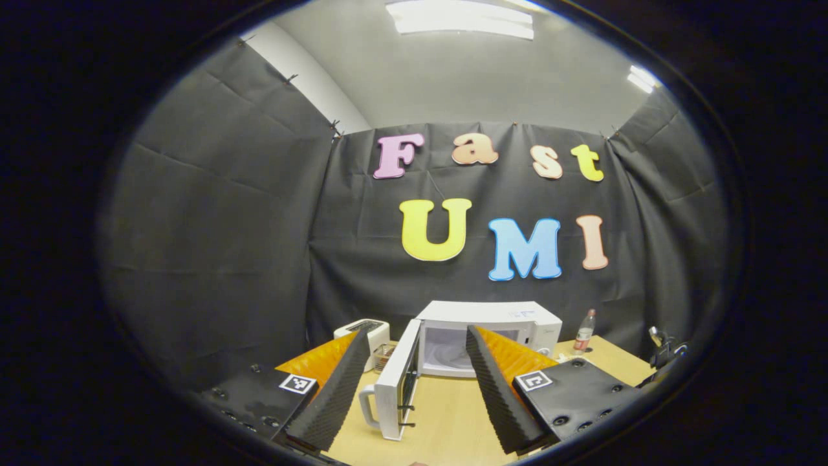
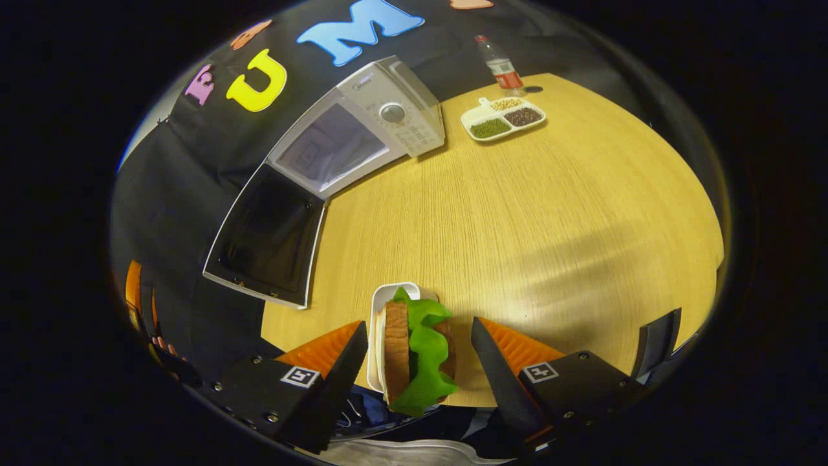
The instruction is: Open the microwave oven with the left hand, put the food in, and close the microwave oven.
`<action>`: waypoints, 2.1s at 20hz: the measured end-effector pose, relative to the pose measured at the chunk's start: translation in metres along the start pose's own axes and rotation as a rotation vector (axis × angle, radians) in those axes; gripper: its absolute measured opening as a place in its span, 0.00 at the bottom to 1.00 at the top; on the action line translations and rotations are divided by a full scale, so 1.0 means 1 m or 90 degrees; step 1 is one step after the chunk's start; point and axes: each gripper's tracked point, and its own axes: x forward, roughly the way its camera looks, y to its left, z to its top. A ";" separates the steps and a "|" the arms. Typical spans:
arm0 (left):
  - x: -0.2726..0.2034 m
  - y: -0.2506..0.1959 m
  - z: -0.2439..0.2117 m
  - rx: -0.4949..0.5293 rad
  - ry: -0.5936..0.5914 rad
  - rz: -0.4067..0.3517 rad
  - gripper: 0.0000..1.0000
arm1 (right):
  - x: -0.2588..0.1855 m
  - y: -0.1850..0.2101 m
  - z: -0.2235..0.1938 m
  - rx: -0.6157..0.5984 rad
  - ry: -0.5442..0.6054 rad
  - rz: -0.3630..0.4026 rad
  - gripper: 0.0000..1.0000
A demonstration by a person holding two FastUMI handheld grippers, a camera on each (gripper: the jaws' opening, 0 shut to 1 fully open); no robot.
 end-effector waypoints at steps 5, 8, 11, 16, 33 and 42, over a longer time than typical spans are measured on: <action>-0.009 -0.013 0.002 0.018 -0.002 0.020 0.97 | 0.013 0.010 -0.020 0.033 0.056 0.053 0.69; -0.012 -0.014 0.003 0.011 -0.001 0.031 0.96 | 0.008 0.011 -0.019 0.020 0.065 0.070 0.42; -0.008 -0.008 -0.001 -0.003 0.007 0.040 0.98 | 0.002 0.017 -0.017 -0.026 0.061 0.069 0.33; 0.011 0.009 -0.003 -0.001 0.004 0.042 0.96 | -0.019 0.054 0.014 -0.034 0.003 0.096 0.33; 0.121 0.113 0.007 0.002 -0.018 -0.005 0.98 | 0.057 0.187 0.149 -0.008 -0.241 0.099 0.32; 0.144 0.180 -0.017 0.021 0.014 0.025 0.98 | 0.121 0.214 0.203 0.003 -0.338 0.075 0.32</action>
